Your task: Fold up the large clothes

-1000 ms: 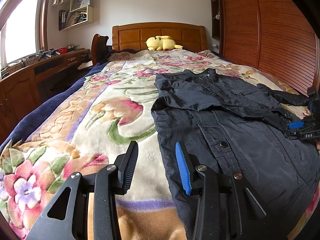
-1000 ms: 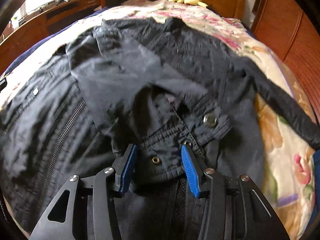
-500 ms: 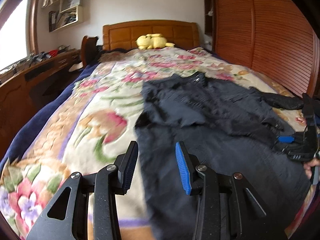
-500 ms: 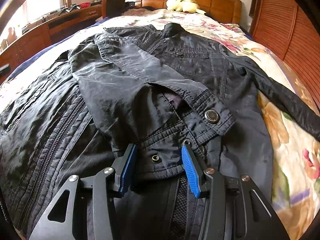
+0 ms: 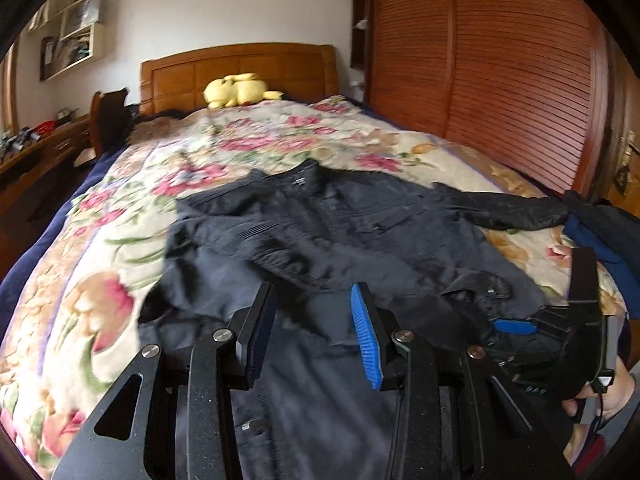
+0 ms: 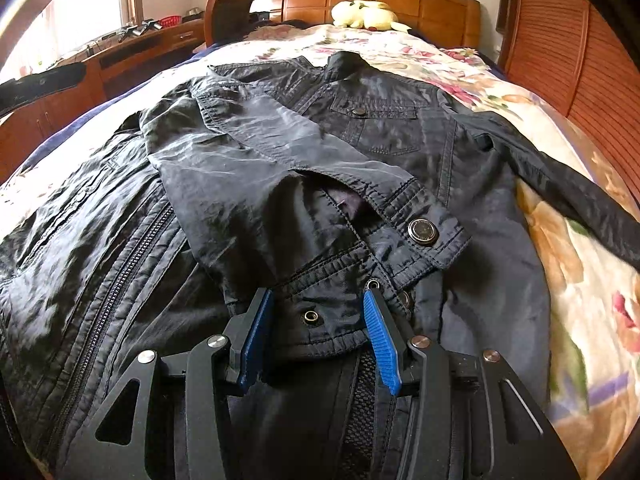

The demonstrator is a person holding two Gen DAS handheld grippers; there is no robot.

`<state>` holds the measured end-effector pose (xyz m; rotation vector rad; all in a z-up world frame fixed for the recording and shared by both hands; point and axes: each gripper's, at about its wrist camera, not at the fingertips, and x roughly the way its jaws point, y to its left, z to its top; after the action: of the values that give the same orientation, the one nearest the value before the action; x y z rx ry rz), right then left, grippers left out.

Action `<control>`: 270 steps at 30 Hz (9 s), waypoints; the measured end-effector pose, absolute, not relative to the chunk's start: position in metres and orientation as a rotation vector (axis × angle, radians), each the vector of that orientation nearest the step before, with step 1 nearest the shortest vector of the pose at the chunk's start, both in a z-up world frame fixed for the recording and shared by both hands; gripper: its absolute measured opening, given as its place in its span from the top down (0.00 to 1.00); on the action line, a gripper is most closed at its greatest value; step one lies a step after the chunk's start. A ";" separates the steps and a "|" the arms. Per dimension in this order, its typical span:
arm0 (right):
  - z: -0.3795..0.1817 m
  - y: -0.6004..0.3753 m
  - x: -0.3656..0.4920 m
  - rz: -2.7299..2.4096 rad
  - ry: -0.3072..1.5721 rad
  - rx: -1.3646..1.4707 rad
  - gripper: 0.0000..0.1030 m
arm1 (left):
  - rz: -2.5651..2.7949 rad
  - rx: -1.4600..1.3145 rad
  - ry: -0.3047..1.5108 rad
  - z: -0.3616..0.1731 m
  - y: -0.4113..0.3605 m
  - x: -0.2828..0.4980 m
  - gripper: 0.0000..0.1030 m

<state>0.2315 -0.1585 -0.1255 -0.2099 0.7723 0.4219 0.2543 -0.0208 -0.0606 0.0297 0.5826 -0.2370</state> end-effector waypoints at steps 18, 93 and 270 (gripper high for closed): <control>-0.126 -0.158 0.231 0.422 0.773 -0.203 0.52 | -0.272 0.050 0.715 -0.143 -0.043 0.280 0.61; -0.058 -0.138 0.372 0.302 0.580 -0.324 0.94 | -0.286 0.065 0.732 -0.148 -0.049 0.282 0.61; -0.162 -0.152 0.257 0.354 0.725 -0.101 0.53 | -0.105 0.097 0.916 -0.161 0.017 0.313 0.44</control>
<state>0.2569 -0.1524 -0.1617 -0.1012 0.7254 0.3544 0.3129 0.0174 -0.1614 0.0972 0.9156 -0.1048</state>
